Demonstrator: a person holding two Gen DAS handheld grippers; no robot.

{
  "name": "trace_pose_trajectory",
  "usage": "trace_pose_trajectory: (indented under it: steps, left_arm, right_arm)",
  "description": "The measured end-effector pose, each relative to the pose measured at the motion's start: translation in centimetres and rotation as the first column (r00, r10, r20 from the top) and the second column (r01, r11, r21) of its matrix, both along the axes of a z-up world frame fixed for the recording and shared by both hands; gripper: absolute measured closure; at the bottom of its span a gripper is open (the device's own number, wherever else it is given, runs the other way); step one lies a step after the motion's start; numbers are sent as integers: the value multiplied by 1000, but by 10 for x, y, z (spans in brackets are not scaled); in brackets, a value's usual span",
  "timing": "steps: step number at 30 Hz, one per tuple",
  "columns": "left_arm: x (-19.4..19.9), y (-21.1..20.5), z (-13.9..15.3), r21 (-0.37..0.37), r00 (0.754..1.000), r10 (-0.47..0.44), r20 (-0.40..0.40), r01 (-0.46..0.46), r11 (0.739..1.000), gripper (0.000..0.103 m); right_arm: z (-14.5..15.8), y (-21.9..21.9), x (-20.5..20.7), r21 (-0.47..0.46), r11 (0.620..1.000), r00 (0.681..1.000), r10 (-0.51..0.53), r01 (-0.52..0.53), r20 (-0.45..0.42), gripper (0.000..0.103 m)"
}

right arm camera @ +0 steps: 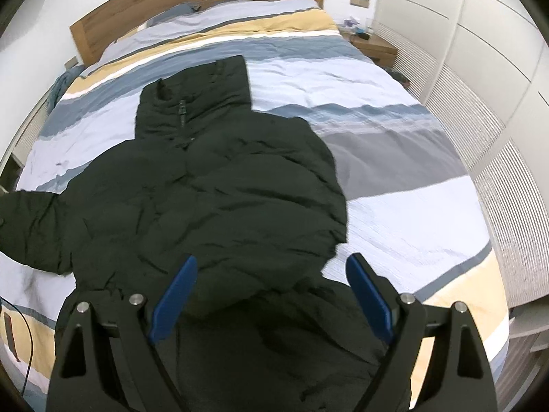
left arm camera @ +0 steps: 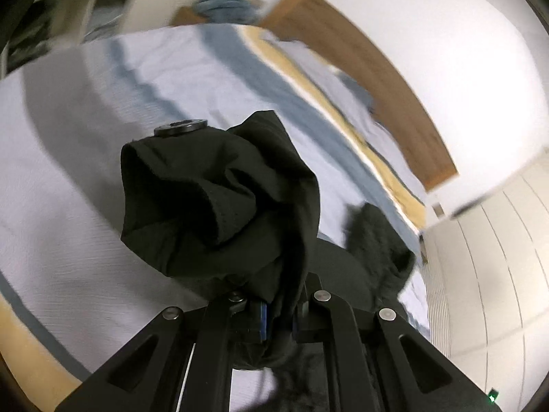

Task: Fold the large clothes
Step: 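Grasp the other sleeve cuff with the left tool and fold it across the body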

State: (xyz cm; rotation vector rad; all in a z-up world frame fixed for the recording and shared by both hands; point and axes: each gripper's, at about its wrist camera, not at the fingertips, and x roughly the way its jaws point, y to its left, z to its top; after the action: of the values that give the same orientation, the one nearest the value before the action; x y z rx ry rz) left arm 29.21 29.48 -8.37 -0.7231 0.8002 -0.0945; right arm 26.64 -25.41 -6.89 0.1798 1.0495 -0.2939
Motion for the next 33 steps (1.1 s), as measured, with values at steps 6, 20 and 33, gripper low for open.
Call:
trace_pose_trajectory:
  steps: [6,20,33]
  left_arm:
    - [9,-92,33,63,985,-166,54,162,985,95]
    - [-17,-286,0,313,882,-465,-77,464,829,95]
    - [-58,-351,-77,408,786,-562,-257,615,674,94]
  right_arm:
    - [-6,-29,-21,10,1000,1000,-29,29,7,15]
    - [-15,-86,-73,18,999,999,-48,48,24,15]
    - [-30,-109,-88,29,997,998,-68,68,11,15]
